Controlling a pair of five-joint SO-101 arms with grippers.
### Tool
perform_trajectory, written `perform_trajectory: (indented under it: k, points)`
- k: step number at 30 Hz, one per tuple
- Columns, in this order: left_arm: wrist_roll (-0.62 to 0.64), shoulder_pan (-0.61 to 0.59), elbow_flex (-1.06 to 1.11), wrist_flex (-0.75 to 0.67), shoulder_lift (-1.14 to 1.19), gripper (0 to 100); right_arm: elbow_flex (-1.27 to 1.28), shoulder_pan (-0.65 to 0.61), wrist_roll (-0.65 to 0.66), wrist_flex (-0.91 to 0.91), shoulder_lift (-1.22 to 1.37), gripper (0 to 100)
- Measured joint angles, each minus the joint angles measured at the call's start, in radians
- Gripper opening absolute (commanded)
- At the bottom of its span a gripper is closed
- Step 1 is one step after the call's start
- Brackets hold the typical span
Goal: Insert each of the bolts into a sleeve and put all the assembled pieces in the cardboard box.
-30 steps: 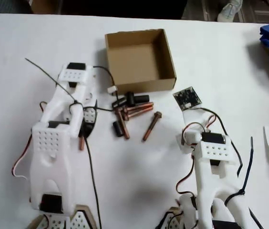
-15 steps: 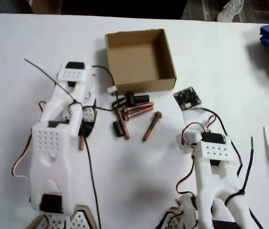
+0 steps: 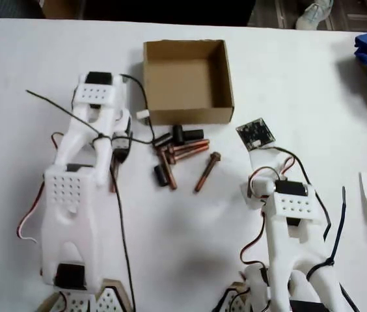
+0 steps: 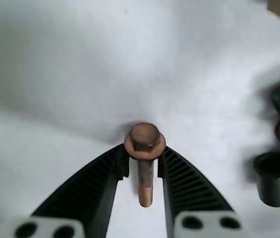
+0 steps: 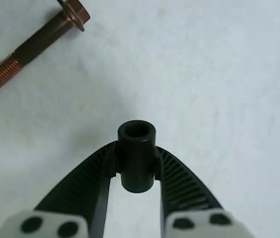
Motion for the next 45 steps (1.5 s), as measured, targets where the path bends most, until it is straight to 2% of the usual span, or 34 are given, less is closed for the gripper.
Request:
perform_trajectory:
  k: [8, 11, 12, 21, 27, 33, 38, 41, 45]
  points:
    - [0.002, -0.002, -0.075, 0.003, 0.11, 11, 0.0, 0.0, 0.0, 0.0, 0.0, 1.9]
    - [0.002, -0.002, -0.084, 0.003, 0.117, 1, 0.0, 0.0, 0.0, 0.0, 0.0, 1.9]
    - [0.002, -0.002, -0.084, 0.003, 0.117, 3, 0.0, 0.0, 0.0, 0.0, 0.0, 1.9]
    - [0.005, 0.003, -0.083, 0.008, 0.094, 3, 0.0, 0.0, 0.0, 0.0, 0.0, 1.9]
    - [0.002, -0.003, 0.092, 0.002, -0.055, 3, 0.0, 0.0, 0.0, 0.0, 0.0, 1.9]
    - [0.002, 0.0, 0.379, -0.017, -0.356, 3, 0.0, 0.0, 0.0, 0.0, 0.0, 1.9]
    - [0.002, -0.005, 0.621, -0.146, -0.667, 2, 0.0, 0.0, 0.0, 0.0, 0.0, 1.9]
    - [0.002, -0.003, 0.789, -0.307, -0.873, 2, 0.0, 0.0, 0.0, 0.0, 0.0, 1.9]
    - [0.002, -0.005, 1.08, -0.591, -1.14, 2, 0.009, 0.0, 0.0, 0.0, 0.0, 1.9]
